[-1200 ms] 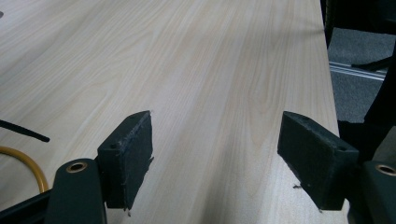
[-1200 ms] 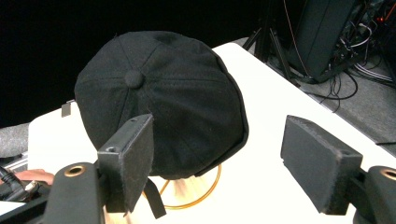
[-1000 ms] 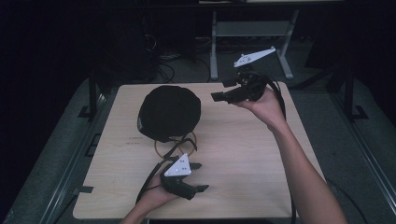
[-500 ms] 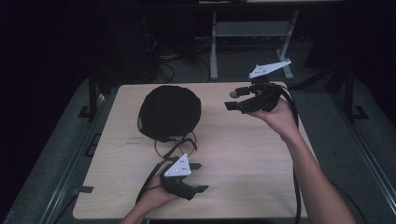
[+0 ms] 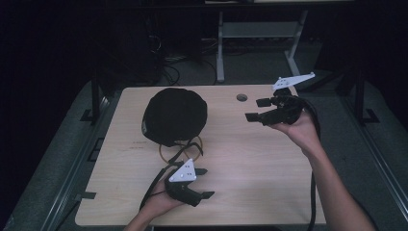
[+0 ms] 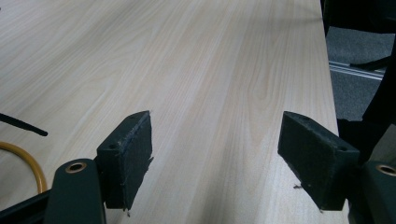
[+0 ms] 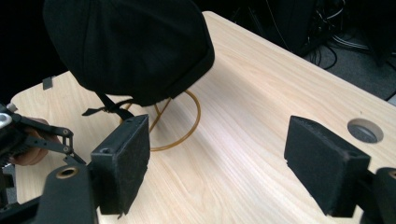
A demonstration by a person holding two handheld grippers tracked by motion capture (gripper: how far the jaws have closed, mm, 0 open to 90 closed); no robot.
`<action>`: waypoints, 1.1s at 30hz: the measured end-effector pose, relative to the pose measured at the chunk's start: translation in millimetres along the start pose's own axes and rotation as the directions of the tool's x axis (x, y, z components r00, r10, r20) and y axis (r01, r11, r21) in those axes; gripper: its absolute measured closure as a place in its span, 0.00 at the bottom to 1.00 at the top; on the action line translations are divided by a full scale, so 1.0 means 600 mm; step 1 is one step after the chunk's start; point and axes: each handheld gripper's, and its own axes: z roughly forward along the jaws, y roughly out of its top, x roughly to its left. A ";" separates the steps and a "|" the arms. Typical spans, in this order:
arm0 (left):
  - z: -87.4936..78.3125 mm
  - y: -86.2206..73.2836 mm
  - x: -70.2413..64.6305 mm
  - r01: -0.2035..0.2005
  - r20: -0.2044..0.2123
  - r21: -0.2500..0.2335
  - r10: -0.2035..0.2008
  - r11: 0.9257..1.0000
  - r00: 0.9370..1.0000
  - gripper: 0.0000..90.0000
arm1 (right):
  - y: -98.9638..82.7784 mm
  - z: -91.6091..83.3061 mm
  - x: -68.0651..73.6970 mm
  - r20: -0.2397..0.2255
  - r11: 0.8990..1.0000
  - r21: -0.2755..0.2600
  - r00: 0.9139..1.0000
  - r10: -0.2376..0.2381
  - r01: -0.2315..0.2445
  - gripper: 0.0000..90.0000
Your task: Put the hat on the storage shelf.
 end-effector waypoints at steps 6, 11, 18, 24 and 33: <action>-0.002 0.000 0.001 -0.003 -0.002 0.000 0.003 1.000 1.000 0.28 | -0.022 -0.004 -0.003 0.005 1.000 0.001 1.000 0.011 -0.011 0.23; -0.001 -0.002 0.000 0.010 0.003 0.001 -0.010 1.000 1.000 0.28 | -0.044 -0.008 -0.004 0.005 1.000 0.001 1.000 0.028 -0.028 0.22; -0.002 -0.003 0.000 0.017 0.003 -0.006 -0.017 1.000 1.000 0.29 | -0.071 -0.007 -0.003 -0.002 0.999 0.023 0.999 0.036 -0.036 0.21; -0.002 -0.004 0.001 0.014 0.001 -0.002 -0.014 1.000 1.000 0.28 | -0.092 -0.006 -0.002 -0.006 0.998 0.033 0.999 0.047 -0.047 0.21; -0.002 -0.004 0.000 0.013 0.000 0.001 -0.013 1.000 1.000 0.29 | -0.120 -0.005 0.002 -0.020 0.998 0.041 0.998 0.055 -0.055 0.21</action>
